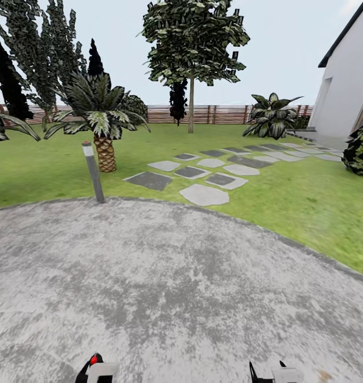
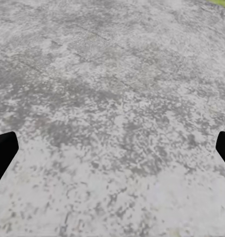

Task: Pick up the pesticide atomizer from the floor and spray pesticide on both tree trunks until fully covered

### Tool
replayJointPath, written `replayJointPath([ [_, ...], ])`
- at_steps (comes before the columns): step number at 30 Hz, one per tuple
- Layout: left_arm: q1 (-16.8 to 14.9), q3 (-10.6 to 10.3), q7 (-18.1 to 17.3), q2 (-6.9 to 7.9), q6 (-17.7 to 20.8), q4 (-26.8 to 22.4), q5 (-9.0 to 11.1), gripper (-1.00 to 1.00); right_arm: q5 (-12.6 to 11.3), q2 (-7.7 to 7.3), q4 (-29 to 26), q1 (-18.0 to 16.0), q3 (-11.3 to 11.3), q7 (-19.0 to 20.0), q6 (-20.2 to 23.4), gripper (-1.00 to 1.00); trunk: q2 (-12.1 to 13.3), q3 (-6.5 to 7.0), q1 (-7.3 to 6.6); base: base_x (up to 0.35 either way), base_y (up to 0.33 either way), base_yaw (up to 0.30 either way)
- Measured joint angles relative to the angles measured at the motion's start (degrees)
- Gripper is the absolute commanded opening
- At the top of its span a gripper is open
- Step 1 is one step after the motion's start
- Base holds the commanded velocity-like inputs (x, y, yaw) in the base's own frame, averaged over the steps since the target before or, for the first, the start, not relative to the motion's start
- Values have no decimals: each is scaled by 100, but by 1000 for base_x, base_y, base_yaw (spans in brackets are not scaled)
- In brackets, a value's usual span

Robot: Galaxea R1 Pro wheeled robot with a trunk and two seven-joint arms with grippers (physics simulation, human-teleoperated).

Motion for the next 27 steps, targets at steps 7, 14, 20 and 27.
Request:
replayJointPath([
  [7, 0, 0, 2, 0, 0, 0, 0, -100, 0, 0, 0, 0, 0, 0, 0, 100, 0, 0, 0, 339, 0, 0],
  [14, 0, 0, -1, 0, 0, 0, 0, -100, 0, -2, 0, 0, 0, 0, 0, 100, 0, 0, 0, 339, 0, 0],
  [20, 0, 0, 3, 0, 0, 0, 0, -100, 0, -1, 0, 0, 0, 0, 0, 100, 0, 0, 0, 339, 0, 0],
  [27, 0, 0, 1, 0, 0, 0, 0, -100, 0, 0, -1, 0, 0, 0, 0, 100, 0, 0, 0, 339, 0, 0],
])
